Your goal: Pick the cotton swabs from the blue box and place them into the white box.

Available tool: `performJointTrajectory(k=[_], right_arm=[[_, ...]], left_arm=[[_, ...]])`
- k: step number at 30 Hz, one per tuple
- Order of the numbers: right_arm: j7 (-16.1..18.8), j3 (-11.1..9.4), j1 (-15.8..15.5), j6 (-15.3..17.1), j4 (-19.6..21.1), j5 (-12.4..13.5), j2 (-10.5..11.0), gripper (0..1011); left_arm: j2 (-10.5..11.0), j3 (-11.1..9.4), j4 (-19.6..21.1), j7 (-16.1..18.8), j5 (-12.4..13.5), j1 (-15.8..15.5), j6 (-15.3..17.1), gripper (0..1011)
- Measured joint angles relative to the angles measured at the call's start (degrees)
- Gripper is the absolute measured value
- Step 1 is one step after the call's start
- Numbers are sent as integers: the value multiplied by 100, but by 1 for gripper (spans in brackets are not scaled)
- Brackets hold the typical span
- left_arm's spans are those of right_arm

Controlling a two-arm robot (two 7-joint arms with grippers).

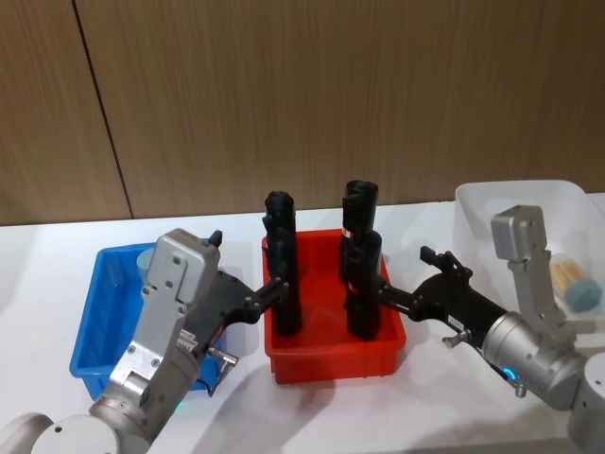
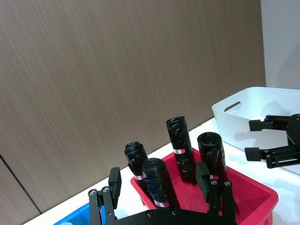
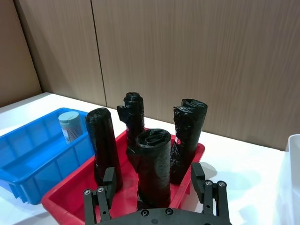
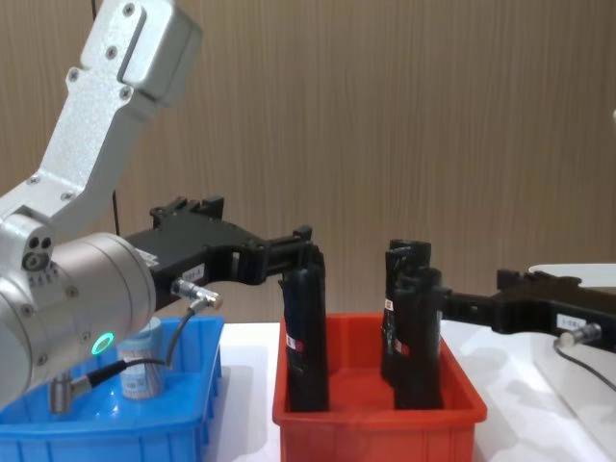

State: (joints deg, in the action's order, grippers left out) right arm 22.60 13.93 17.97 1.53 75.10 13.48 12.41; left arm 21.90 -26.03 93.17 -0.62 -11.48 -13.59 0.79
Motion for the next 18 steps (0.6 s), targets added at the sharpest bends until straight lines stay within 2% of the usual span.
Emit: performJointTrajectory(k=[18], right_arm=[[292, 64, 596, -163, -875, -167, -209, 1001]], left_arm=[[0, 0, 0, 0, 0, 0, 0, 1004]])
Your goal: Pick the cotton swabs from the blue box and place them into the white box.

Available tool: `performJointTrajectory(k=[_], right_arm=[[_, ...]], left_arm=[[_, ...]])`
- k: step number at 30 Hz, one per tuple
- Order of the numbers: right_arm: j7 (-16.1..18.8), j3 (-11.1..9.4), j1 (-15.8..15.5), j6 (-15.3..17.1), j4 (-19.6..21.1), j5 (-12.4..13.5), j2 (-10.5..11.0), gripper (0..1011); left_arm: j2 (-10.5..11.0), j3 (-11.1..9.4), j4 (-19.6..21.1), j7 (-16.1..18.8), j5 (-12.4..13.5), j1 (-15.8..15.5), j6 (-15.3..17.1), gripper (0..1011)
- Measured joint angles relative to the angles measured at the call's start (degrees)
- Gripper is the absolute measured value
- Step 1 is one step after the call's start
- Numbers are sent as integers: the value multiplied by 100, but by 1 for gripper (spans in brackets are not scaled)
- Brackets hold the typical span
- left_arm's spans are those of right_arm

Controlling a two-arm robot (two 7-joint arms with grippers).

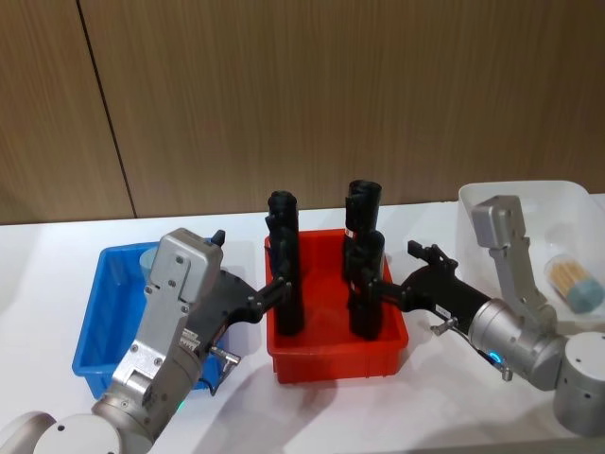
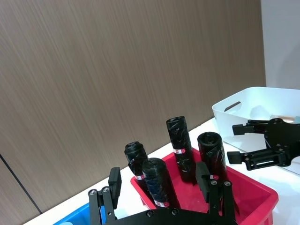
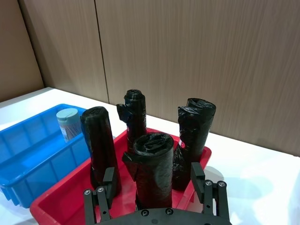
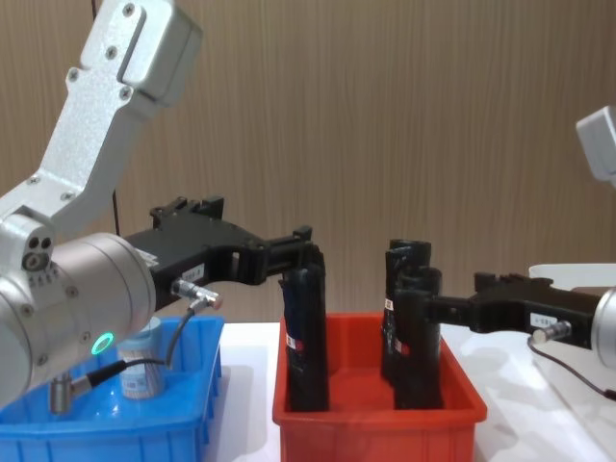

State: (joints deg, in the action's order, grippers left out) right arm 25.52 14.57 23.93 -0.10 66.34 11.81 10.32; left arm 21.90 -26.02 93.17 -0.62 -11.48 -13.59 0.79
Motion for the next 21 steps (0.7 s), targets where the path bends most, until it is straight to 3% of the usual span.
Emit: performJointTrajectory(k=[21], right_arm=[[112, 38, 436, -172, -676, -38, -148, 1002]], left_arm=[[0, 0, 0, 0, 0, 0, 0, 1004]])
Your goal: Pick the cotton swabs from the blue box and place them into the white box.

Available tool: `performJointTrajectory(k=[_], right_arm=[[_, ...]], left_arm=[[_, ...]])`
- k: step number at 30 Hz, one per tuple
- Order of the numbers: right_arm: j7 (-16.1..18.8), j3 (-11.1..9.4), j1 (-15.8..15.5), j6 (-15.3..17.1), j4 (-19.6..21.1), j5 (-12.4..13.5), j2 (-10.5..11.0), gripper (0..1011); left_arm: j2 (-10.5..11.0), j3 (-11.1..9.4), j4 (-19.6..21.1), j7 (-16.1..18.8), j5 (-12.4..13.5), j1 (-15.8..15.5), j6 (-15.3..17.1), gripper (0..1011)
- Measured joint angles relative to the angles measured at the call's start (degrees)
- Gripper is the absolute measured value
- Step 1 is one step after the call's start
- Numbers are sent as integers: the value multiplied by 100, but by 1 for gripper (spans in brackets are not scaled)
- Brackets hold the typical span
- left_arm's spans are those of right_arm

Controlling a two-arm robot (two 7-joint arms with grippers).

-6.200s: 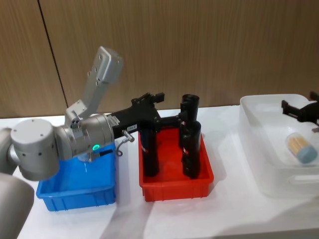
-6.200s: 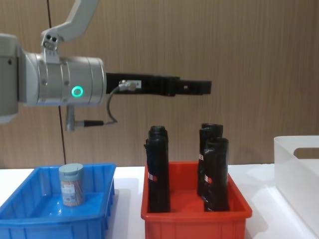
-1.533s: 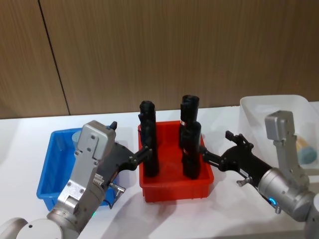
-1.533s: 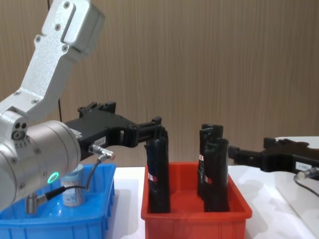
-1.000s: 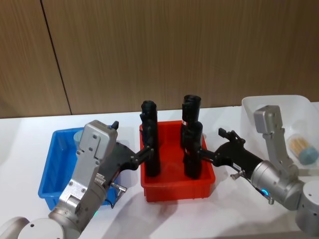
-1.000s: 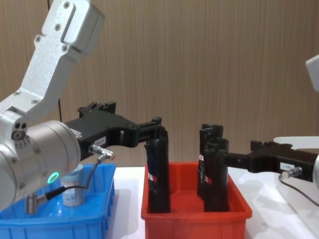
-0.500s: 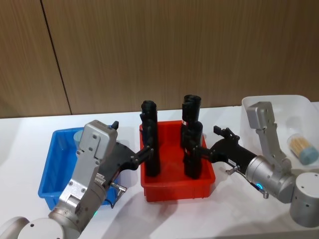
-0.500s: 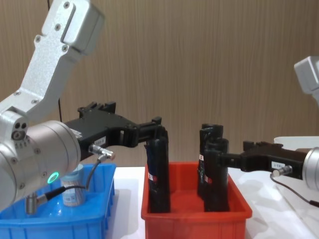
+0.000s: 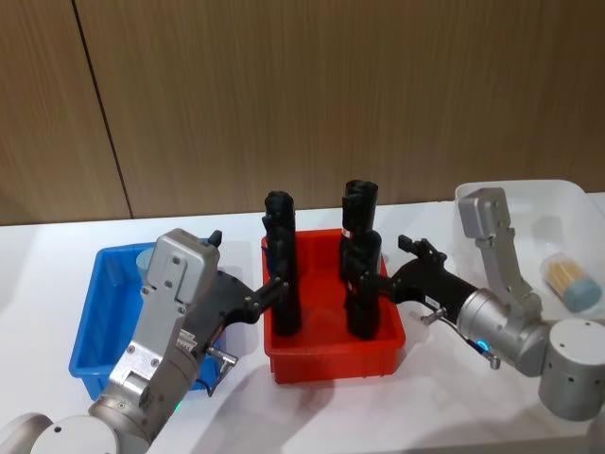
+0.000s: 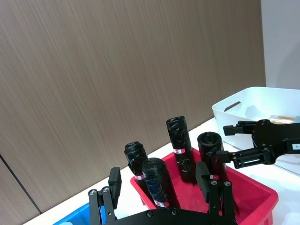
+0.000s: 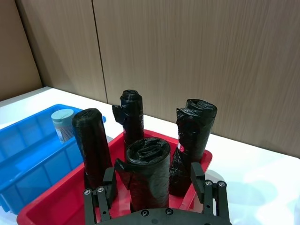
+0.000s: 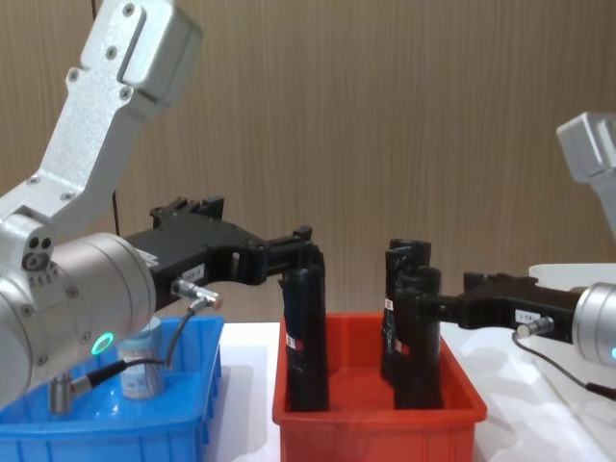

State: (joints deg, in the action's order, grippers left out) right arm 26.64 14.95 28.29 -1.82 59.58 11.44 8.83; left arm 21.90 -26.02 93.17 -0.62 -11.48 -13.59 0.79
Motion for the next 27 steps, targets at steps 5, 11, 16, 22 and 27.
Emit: performJointTrajectory(k=[5, 11, 16, 22, 27], right_arm=[[8, 9, 96, -41, -162, -9, -34, 1002], [33, 28, 231, -107, -387, -42, -82, 1001], [47, 51, 350, -167, -586, -64, -128, 1001], [69, 74, 471, -235, -792, -94, -177, 1002], [81, 96, 593, -296, -1001, -124, -225, 1001]], left_arm=[[0, 0, 0, 0, 0, 0, 0, 1004], [0, 0, 0, 0, 0, 0, 0, 1004], [0, 0, 0, 0, 0, 0, 0, 1004], [0, 0, 0, 0, 0, 0, 0, 1004], [0, 0, 0, 0, 0, 0, 0, 1004]])
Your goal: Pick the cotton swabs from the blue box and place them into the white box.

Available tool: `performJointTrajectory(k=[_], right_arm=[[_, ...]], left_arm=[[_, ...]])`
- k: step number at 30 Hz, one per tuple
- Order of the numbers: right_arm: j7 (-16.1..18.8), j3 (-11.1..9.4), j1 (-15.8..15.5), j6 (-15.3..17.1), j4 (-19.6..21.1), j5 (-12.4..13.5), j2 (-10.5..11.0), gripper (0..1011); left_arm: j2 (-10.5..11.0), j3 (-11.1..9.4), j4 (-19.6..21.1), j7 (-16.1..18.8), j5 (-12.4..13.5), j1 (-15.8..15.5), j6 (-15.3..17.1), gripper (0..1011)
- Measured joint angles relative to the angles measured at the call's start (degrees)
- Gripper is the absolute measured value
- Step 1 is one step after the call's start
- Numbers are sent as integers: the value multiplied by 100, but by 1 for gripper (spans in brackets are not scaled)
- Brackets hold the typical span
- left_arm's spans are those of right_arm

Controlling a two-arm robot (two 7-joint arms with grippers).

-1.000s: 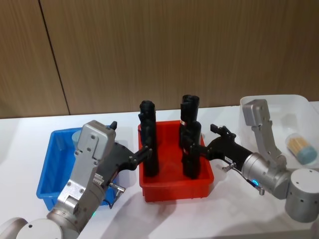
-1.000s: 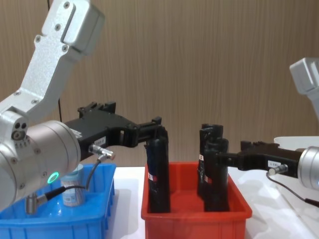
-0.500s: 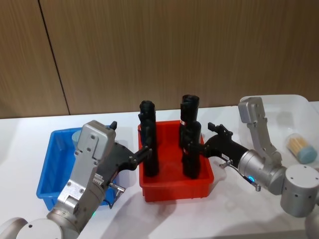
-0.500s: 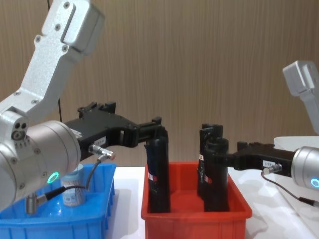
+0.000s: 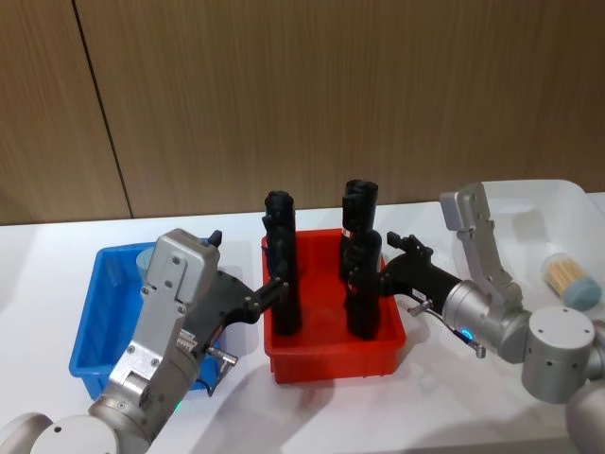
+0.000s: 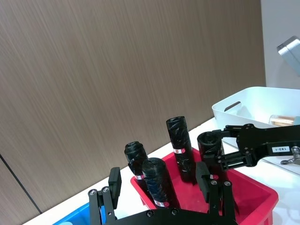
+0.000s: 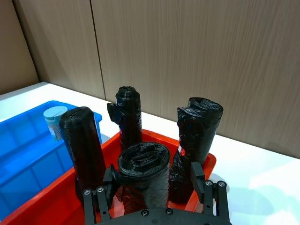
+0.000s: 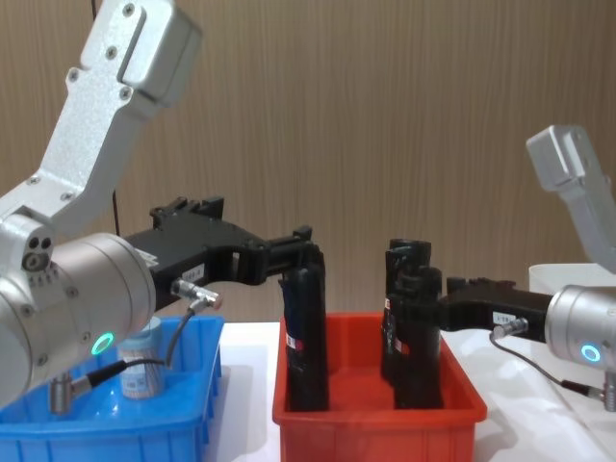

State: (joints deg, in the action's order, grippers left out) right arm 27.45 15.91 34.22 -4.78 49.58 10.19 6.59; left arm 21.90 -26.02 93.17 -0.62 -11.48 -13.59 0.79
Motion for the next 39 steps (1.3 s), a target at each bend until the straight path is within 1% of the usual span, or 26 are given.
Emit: performJointTrajectory(k=[4, 9, 10, 12, 15, 17, 18, 19, 22, 24, 25, 27, 33, 39], right_arm=[[4, 17, 106, -57, -187, -15, -39, 1002], [12, 26, 185, -103, -325, -30, -68, 1001], [23, 33, 228, -135, -407, -45, -84, 994], [35, 37, 253, -150, -445, -50, -93, 981], [59, 44, 299, -186, -534, -52, -109, 920], [84, 48, 333, -214, -597, -52, -120, 862], [84, 48, 333, -214, -597, -52, -120, 862], [94, 53, 352, -227, -634, -52, -129, 811], [112, 60, 379, -255, -682, -52, -138, 732], [121, 63, 389, -263, -695, -51, -142, 648], [130, 65, 393, -268, -700, -48, -144, 630], [134, 67, 394, -269, -700, -44, -145, 555], [141, 69, 348, -252, -550, -2, -129, 515], [138, 57, 181, -150, -137, 80, -64, 476]], left_arm=[[0, 0, 0, 0, 0, 0, 0, 1004], [0, 0, 0, 0, 0, 0, 0, 1004], [0, 0, 0, 0, 0, 0, 0, 1003], [0, 0, 0, 0, 0, 0, 0, 1004], [0, 0, 0, 0, 0, 0, 0, 1004], [0, 0, 0, 0, 0, 0, 0, 1004], [0, 0, 0, 0, 0, 0, 0, 1004], [0, 0, 0, 0, 0, 0, 0, 1004], [0, 0, 0, 0, 0, 0, 0, 1004], [0, 0, 0, 0, 0, 0, 0, 1004], [0, 0, 0, 0, 0, 0, 0, 1004], [0, 0, 0, 0, 0, 0, 0, 1004], [0, 0, 0, 0, 0, 0, 0, 1004], [0, 0, 0, 0, 0, 0, 0, 1004]])
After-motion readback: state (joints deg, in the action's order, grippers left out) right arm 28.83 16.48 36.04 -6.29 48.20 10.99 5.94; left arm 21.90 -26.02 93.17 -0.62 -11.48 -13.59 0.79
